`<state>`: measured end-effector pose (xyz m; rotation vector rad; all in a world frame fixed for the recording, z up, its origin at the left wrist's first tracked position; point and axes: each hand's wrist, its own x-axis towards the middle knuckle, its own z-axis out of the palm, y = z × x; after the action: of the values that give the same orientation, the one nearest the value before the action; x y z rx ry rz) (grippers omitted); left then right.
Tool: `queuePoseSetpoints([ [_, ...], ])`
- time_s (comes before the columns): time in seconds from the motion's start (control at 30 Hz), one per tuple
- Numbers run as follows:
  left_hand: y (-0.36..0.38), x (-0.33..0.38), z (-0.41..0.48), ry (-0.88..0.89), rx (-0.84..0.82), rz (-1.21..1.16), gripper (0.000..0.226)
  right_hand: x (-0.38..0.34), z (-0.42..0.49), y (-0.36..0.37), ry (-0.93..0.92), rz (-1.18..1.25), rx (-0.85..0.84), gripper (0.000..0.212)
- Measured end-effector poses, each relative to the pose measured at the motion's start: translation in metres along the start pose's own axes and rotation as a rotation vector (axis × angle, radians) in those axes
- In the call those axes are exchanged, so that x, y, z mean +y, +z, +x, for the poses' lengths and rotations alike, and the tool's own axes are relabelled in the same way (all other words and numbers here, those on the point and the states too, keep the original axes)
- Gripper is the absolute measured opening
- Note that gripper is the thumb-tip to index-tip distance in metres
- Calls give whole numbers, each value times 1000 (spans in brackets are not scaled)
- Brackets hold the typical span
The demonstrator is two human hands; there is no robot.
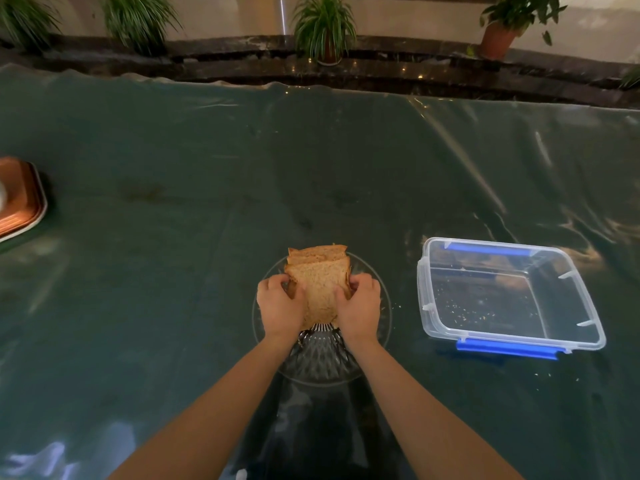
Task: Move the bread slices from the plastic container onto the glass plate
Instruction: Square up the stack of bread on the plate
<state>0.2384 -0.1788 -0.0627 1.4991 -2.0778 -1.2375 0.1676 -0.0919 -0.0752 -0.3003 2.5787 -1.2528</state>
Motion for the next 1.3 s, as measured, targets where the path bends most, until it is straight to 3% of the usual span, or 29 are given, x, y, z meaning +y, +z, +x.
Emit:
queuePoseSetpoints([
  [0.23, -1, 0, -5, 57, 57, 34, 30, 6, -7, 0, -63, 46, 45, 16],
  [0.5, -3, 2, -20, 84, 70, -108, 24, 7, -21, -12, -89, 176, -3, 15],
  [0.83, -2, -8, -18, -22, 13, -40, 27, 12, -18, -15, -53, -9, -56, 14],
  [1.3, 1, -13, -12, -14, 23, 12, 26, 14, -17, -10, -41, -91, -43, 18],
])
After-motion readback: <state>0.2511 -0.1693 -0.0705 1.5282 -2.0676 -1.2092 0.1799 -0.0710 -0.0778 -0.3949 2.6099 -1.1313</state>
